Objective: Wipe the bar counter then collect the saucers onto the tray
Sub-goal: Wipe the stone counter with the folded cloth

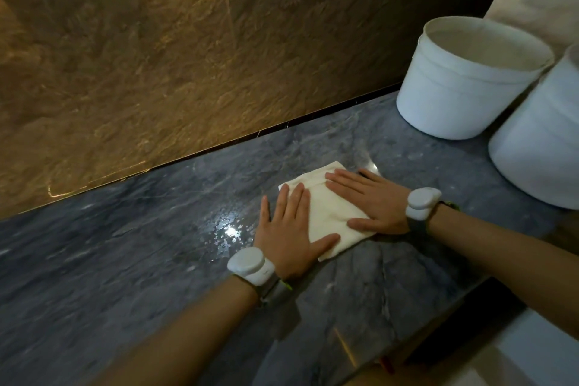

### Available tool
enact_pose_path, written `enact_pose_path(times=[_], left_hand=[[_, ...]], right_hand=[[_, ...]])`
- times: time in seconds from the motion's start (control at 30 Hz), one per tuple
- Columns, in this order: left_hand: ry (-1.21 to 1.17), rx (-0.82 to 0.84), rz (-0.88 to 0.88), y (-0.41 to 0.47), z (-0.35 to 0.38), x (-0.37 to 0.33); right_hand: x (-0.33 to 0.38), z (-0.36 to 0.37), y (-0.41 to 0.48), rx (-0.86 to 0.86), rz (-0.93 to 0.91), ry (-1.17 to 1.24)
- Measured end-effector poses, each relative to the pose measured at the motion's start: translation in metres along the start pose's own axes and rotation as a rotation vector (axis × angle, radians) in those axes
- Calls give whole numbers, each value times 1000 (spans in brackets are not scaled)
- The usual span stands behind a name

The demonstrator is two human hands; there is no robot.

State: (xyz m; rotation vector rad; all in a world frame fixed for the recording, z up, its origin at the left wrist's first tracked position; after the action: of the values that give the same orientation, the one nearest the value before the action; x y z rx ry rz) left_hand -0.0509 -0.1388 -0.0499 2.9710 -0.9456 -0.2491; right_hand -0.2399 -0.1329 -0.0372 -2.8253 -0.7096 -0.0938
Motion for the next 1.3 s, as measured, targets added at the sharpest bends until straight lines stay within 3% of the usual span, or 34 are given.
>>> enact_pose_path(times=[0.47,0.7,1.03,1.17,1.3], left_hand=[[-34,-24,6,2,8,2],[-120,30,57,-15,-8,23],[-130,-147,-211,-126,-57,136],[-112,-191,-370,-187,-73,179],[-113,-217,-533,-253,-85,214]], right_hand=[[-1,1,-2,-14,91,20],[21,2,-14,-4,299,36],[147,-15,34,-309,171,207],[200,-22,67,-353,80,297],[258,-14,92,-293,37,301]])
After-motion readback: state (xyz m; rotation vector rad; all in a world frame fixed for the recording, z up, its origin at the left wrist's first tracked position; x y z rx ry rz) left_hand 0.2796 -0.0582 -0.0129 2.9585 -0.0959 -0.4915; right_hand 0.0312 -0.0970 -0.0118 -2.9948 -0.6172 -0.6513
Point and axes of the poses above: each hand's wrist, its own y-axis towards the middle knuckle, its own z-axis out of the palm, x = y × z, the point moved 6 cm from there along y, towards the middle knuckle, and after that the axes turned 4 degrees about y, right-handed, at the moved point
